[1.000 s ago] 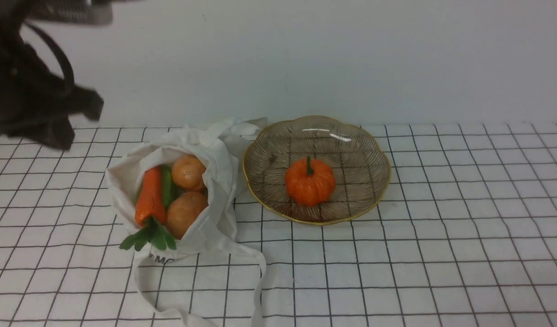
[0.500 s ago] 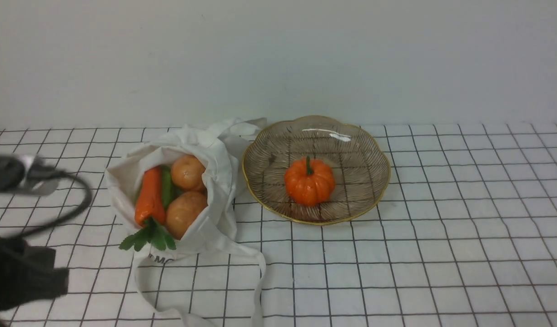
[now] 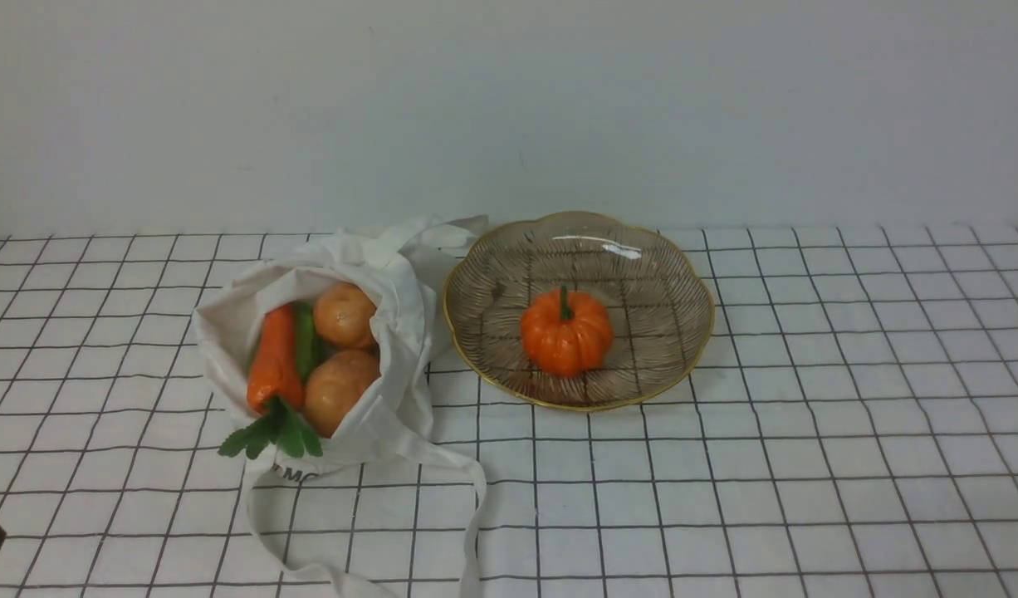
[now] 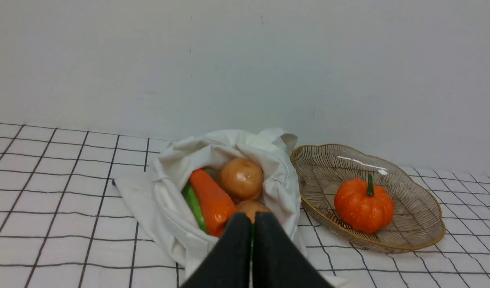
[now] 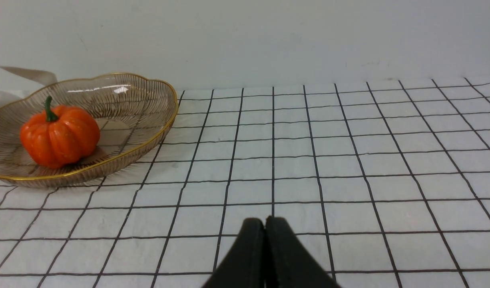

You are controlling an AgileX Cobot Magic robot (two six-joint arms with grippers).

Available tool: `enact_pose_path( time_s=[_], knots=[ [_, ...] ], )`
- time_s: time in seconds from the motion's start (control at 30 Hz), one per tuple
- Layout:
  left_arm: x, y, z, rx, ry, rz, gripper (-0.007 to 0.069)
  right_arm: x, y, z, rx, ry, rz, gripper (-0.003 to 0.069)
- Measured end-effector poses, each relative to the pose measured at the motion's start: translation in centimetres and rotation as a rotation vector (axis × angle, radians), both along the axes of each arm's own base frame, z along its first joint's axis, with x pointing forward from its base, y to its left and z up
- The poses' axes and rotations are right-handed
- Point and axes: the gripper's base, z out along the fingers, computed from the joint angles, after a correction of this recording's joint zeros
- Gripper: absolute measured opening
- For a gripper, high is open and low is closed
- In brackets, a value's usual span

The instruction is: Take vegetables from bag on white checkered tablecloth place on plate.

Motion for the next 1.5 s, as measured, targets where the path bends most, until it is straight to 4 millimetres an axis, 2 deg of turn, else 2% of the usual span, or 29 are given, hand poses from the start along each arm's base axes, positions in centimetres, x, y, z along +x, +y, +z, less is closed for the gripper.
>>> enact_pose_path(
  time_s=[0.23,0.33,0.43,0.47,0.63,0.7,0.93,1.5],
  knots=[
    [0.1,0.1,0.0,0.009,-0.010,0.006,-0.0008,0.0,0.0,0.0,0.000,0.000,0.000,-0.0015],
    [0.2,0.2,-0.7,0.046,0.006,0.016,-0.0008,0.0,0.0,0.0,0.000,0.000,0.000,-0.0015],
    [0.6,0.2,-2.1,0.077,0.049,0.021,-0.0008,0.0,0.0,0.0,0.000,0.000,0.000,-0.0015],
    [0.8,0.2,-3.5,0.095,0.092,0.021,-0.0008,0.0,0.0,0.0,0.000,0.000,0.000,-0.0015],
    [1.2,0.2,-7.4,0.144,0.206,0.018,-0.0008,0.0,0.0,0.0,0.000,0.000,0.000,-0.0015],
    [1.2,0.3,-7.9,0.162,0.225,0.018,-0.0008,0.0,0.0,0.0,0.000,-0.001,0.000,-0.0015],
    [1.3,0.4,-7.9,0.214,0.202,0.021,-0.0008,0.0,0.0,0.0,0.000,-0.001,0.000,-0.0015],
    [1.3,0.4,-7.9,0.221,0.199,0.020,-0.0008,0.0,0.0,0.0,0.000,-0.001,0.000,-0.0015]
  ],
)
